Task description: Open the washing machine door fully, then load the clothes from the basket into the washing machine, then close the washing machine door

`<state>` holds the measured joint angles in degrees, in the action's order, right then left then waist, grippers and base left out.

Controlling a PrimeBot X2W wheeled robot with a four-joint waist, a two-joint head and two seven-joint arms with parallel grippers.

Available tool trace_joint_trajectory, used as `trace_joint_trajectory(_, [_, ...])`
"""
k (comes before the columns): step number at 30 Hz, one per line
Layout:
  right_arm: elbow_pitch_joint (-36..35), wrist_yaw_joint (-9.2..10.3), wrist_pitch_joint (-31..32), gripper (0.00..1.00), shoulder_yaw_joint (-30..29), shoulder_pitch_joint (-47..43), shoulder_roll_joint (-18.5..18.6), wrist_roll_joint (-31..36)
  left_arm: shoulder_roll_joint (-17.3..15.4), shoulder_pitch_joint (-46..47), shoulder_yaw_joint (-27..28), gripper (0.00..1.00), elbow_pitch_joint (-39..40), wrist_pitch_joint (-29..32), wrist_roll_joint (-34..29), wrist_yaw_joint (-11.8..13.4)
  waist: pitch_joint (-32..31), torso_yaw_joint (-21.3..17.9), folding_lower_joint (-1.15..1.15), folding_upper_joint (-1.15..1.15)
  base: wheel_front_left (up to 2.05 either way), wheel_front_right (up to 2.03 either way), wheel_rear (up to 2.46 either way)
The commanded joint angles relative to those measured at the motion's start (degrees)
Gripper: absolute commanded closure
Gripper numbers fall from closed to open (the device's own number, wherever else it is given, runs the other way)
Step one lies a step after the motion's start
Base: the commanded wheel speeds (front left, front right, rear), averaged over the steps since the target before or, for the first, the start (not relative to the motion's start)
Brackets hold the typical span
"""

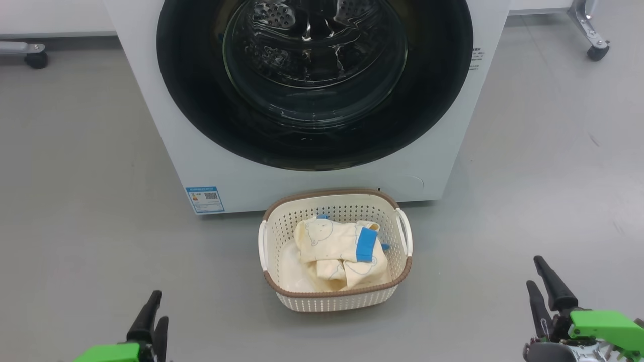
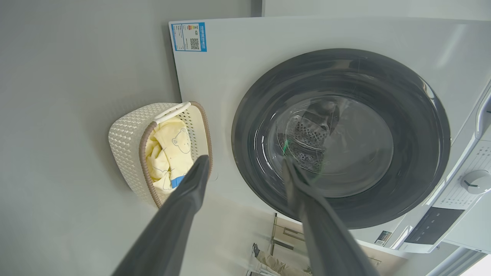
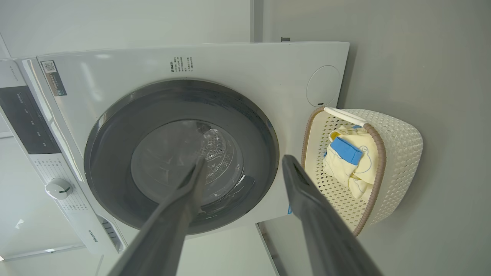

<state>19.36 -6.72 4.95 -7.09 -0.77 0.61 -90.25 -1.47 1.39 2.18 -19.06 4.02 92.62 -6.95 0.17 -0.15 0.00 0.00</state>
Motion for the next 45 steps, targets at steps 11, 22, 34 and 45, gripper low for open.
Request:
trace_joint_trajectory(11, [-2.2, -0.18, -3.02, 0.0, 1.11, 3.67, 2.49, 7.9, -1.35, 4.18, -0.14, 0.0, 2.46, -2.88, -9.68, -0.09, 0.15, -0.09, 0.0, 0.0, 0.0, 0.0, 0.0])
trace_joint_trajectory(22, [-2.53, -0.24, -4.99, 0.0, 1.13, 4.5, 2.93, 18.5, -1.26, 4.62, -0.35, 0.0, 3.58, -4.57, -22.11, 0.1, 0.25, -0.14, 0.0, 0.0, 0.0, 0.0, 0.0])
trace_joint_trajectory(34, [-3.26, -0.32, -7.21, 0.0, 1.04, 4.99, 3.51, 33.36, -1.73, 5.09, -1.61, 0.0, 4.48, -6.59, -35.57, 0.26, 0.44, -0.29, 0.0, 0.0, 0.0, 0.0, 0.0])
trace_joint_trajectory(45, [-3.71, -0.38, -9.2, 0.0, 0.97, 5.63, 3.53, 46.32, -2.21, 6.06, -3.05, 0.0, 3.92, -8.45, -44.95, 0.32, 1.14, -0.64, 0.0, 0.0, 0.0, 0.0, 0.0])
